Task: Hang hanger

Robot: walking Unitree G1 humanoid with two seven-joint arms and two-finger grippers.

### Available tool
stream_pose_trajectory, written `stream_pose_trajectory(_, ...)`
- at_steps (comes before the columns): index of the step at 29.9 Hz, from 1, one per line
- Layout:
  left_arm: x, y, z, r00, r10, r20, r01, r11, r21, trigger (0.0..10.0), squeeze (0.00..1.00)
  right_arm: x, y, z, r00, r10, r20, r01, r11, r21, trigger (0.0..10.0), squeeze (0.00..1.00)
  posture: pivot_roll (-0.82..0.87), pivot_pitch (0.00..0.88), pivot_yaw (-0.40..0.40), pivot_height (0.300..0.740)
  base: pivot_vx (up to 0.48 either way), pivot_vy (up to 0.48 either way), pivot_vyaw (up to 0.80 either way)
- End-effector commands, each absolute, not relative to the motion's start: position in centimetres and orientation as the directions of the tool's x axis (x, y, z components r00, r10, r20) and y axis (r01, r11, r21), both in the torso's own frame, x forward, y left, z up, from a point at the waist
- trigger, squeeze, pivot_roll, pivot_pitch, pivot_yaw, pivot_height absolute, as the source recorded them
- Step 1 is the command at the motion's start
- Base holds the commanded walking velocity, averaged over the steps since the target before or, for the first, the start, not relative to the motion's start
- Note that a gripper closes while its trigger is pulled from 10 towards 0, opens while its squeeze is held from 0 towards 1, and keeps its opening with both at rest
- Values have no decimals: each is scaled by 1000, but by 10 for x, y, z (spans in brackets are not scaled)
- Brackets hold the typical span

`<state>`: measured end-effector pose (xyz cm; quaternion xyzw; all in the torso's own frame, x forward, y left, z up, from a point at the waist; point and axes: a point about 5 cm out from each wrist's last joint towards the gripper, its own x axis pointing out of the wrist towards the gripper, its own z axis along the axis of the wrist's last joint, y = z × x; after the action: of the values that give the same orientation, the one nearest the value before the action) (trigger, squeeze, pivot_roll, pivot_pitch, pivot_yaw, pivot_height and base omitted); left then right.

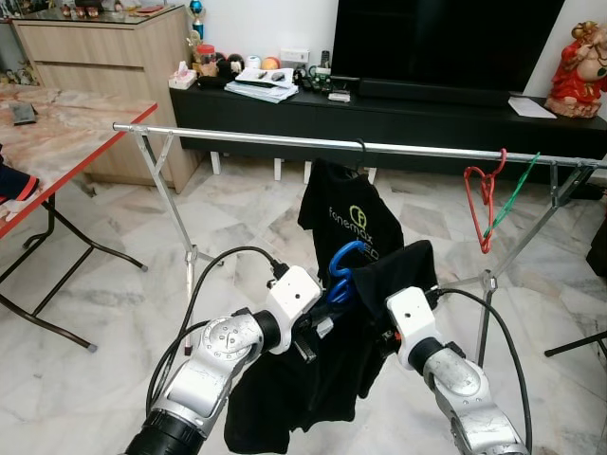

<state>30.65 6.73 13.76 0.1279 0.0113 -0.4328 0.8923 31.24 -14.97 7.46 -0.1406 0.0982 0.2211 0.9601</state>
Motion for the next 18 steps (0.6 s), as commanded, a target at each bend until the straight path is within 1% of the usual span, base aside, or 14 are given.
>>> stream_pose_trajectory(1, 303, 63, 148, 598, -797, -89, 792, 569, 222, 10000, 0, 313, -149, 74, 877, 404, -259, -462, 859, -223, 10000, 0, 107, 0, -67, 740, 0, 0, 0)
stream_pose_trajectory(3, 302, 63, 149, 590, -802, -90, 797, 561, 223, 10000, 0, 313, -149, 73, 877, 403, -260, -461, 860, -221, 10000, 0, 107, 0, -68, 740, 0, 0, 0)
stream_pose_trajectory(4, 301, 63, 150, 587, -804, -89, 799, 559, 222, 10000, 0, 313, -149, 74, 881, 396, -257, -453, 863, -225, 8510, 0, 107, 0, -68, 740, 0, 0, 0)
stream_pose_trajectory(5, 301, 63, 150, 587, -805, -89, 799, 558, 221, 10000, 0, 313, -150, 74, 885, 390, -254, -446, 866, -225, 0, 0, 107, 0, -68, 740, 0, 0, 0)
stream_pose_trajectory(18, 303, 67, 143, 601, -790, -120, 793, 570, 216, 10000, 0, 316, -154, 75, 898, 361, -251, -418, 877, -236, 0, 0, 104, 0, -68, 740, 0, 0, 0)
